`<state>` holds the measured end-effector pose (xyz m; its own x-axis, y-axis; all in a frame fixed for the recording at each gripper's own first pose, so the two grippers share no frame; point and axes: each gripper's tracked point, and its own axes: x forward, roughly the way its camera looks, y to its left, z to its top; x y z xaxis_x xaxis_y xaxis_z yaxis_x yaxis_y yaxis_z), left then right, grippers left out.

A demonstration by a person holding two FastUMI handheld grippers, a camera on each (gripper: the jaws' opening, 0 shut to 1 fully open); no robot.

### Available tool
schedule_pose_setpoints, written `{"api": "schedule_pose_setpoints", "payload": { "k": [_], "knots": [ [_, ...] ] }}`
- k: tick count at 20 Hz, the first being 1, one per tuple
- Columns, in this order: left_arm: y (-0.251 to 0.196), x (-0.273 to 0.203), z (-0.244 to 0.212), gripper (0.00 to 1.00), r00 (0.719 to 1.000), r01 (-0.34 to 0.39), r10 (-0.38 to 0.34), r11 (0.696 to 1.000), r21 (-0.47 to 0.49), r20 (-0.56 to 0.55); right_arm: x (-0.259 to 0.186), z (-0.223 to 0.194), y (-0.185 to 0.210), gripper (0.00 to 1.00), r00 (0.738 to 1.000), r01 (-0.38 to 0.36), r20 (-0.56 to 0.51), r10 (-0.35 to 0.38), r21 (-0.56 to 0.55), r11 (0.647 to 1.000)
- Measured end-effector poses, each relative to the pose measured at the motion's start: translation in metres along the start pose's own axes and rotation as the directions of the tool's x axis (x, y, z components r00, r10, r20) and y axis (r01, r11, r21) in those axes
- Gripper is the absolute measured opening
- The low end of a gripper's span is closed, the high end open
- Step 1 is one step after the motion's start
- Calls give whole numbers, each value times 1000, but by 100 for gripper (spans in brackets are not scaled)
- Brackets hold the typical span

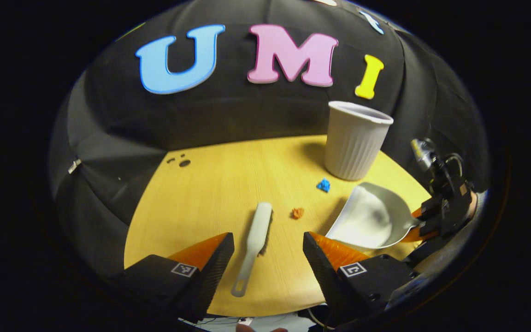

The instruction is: Pick up the small broom and dustpan from the desktop, sweep the trash into the dustpan with the broom, and then empty the trash into the garbage bin.

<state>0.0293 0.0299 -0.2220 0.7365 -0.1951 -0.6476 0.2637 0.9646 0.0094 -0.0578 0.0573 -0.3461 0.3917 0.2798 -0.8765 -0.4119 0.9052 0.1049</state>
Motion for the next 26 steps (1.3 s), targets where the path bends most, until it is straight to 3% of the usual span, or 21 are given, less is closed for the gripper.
{"api": "schedule_pose_setpoints", "payload": {
  "k": [2,6,9,11,16,19,21,24,26],
  "knots": [
    [8,24,-22,95,994,20,-16,999,30,-104,-3,-11,-3,40,1000,3,-8,-3,-1,1000],
    [24,56,-61,91,962,22,-12,999,34,-272,-7,-23,-9,36,1000,4,-18,-4,13,1000],
    [31,79,-80,86,937,25,-10,999,38,-348,-8,-29,-13,33,1000,5,-21,-4,37,999],
    [34,91,-87,83,921,26,-12,999,31,-389,-7,-31,-16,36,1000,5,-27,-4,48,999],
    [37,111,-95,64,896,18,-4,999,29,-444,-4,-32,-20,36,999,-2,-43,4,53,999],
    [35,112,-91,59,893,40,-14,998,50,-450,-2,-31,-21,33,998,-12,-56,15,57,998],
    [34,113,-91,52,889,49,-15,997,62,-458,-1,-31,-23,36,997,-20,-67,23,55,998],
    [35,115,-89,30,880,38,12,995,97,-474,1,-28,-28,36,996,-34,-84,37,34,999],
    [37,118,-73,28,899,5,45,994,111,-435,2,-24,-34,40,992,-52,-111,52,5,999]
  ]
}}
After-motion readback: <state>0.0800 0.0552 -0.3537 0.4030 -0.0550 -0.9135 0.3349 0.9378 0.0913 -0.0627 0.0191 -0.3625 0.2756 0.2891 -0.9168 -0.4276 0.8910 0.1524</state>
